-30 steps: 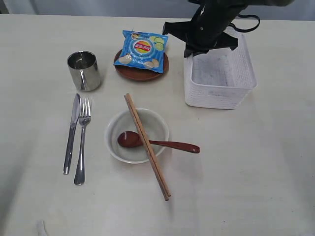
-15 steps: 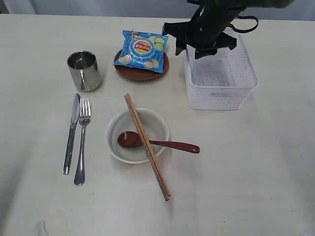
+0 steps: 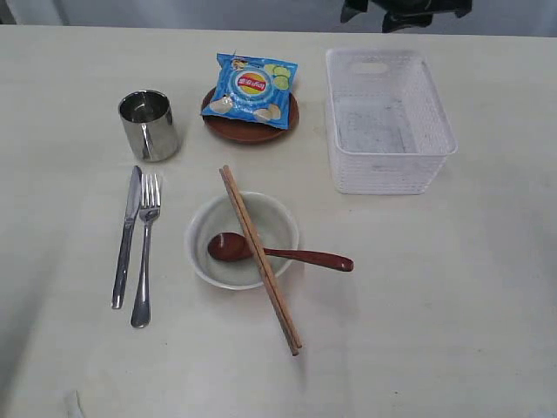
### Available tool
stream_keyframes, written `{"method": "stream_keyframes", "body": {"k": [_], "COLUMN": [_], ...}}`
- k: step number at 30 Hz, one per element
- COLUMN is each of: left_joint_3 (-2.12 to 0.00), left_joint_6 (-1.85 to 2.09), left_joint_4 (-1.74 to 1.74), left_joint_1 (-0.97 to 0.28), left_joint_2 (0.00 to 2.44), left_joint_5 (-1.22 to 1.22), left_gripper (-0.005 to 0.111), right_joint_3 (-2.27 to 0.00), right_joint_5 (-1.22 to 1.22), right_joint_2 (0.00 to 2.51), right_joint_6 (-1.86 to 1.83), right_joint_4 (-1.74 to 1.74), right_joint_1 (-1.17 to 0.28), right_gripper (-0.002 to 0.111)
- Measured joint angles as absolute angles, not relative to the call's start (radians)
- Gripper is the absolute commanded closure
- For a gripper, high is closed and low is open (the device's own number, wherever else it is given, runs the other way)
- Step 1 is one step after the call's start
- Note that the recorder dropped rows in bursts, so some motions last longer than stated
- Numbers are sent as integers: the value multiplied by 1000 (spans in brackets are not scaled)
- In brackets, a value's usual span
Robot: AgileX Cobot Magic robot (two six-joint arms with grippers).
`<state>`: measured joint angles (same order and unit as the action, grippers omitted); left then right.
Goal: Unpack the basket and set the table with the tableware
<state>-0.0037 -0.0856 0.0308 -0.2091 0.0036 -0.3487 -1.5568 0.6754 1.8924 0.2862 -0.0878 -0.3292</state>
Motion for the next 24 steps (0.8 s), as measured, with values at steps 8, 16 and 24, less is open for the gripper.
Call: {"method": "stream_keyframes", "body": {"k": [8, 16, 24], "left_joint_3": [-4, -4, -4], "left_joint_6": [-86, -86, -86], "left_joint_4": [31, 31, 31], "left_joint_1": [-209, -209, -209], "left_joint_2": [4, 4, 4], "left_joint_5": [-349, -349, -349], "left_gripper": [107, 107, 107], "right_joint_3": [-1549, -1358, -1174], "right_joint_5": [972, 964, 805], "right_joint_2": [1872, 1882, 1887], "right_joint_6": [230, 279, 252], "right_joint_4": [156, 226, 108], "right_joint_1": [-273, -189, -142], "right_gripper": [107, 109, 109]}}
